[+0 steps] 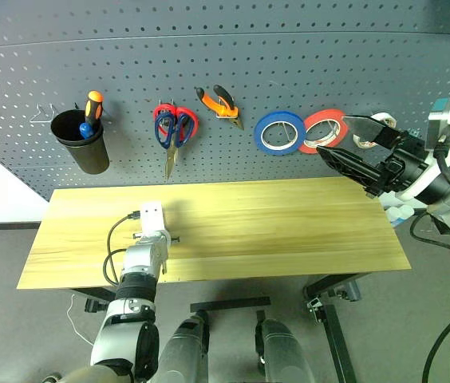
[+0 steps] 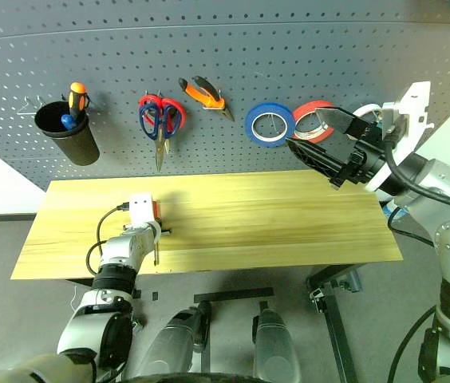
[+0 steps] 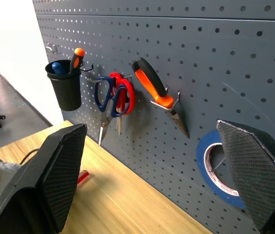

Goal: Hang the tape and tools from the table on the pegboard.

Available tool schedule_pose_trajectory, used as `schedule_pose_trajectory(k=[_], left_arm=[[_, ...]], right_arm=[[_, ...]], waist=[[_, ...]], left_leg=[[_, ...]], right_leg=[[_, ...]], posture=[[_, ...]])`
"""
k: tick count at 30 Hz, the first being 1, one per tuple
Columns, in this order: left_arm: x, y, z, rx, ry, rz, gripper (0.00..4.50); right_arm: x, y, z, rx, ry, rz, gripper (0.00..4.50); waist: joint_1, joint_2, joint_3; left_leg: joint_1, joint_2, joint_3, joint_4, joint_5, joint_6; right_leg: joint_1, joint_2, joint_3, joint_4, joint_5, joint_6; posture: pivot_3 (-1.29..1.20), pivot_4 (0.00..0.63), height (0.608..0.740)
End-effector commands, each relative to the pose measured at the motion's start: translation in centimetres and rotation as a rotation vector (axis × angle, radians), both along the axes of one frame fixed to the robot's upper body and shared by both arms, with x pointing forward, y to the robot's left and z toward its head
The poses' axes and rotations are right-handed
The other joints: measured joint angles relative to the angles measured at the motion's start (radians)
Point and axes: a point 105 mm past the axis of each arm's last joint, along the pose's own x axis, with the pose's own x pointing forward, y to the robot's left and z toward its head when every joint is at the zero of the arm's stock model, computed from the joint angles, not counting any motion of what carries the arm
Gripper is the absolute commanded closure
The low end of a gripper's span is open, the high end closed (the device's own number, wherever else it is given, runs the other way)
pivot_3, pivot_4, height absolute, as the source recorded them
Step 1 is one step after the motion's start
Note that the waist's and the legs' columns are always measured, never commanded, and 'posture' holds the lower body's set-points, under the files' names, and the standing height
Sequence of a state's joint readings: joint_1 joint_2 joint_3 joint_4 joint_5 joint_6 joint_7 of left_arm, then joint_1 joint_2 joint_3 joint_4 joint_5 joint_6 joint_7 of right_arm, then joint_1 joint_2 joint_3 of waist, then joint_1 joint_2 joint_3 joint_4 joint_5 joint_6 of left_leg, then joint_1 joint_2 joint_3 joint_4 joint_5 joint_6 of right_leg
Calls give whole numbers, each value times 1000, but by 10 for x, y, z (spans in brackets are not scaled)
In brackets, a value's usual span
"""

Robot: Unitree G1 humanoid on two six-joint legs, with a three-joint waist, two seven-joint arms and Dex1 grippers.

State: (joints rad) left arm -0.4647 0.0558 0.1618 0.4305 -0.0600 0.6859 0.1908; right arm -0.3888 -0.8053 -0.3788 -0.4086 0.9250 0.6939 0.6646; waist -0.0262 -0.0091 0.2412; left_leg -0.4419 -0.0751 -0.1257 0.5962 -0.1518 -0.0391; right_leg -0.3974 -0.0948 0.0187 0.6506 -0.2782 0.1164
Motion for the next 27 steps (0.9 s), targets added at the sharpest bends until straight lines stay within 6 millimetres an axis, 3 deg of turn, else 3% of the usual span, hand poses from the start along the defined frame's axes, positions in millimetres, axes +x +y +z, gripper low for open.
schedule_pose_trajectory(k=[1, 11, 27], left_arm=[[-7, -4, 3, 69, -12, -59, 3689], [-7, -22, 36, 188, -181, -183, 3689], [3, -47, 79, 266, -401, -316, 3689]], right_arm=[[-3, 1, 10, -14, -47, 2, 0], [1, 2, 10, -14, -48, 20, 0], [-18, 0, 26, -8, -87, 125, 0]], waist=[[3, 0, 0], [12, 0, 0], [11, 0, 0]], left_leg=[[0, 0, 0, 0, 0, 0], [-2, 0, -1, 0, 0, 0], [-3, 0, -1, 0, -1, 1]], right_leg=[[0, 0, 0, 0, 0, 0], [-1, -1, 0, -2, 0, 0], [-2, -1, 0, -3, 0, 0]], posture=[[-121, 217, 738], [-99, 213, 738], [-112, 213, 738]])
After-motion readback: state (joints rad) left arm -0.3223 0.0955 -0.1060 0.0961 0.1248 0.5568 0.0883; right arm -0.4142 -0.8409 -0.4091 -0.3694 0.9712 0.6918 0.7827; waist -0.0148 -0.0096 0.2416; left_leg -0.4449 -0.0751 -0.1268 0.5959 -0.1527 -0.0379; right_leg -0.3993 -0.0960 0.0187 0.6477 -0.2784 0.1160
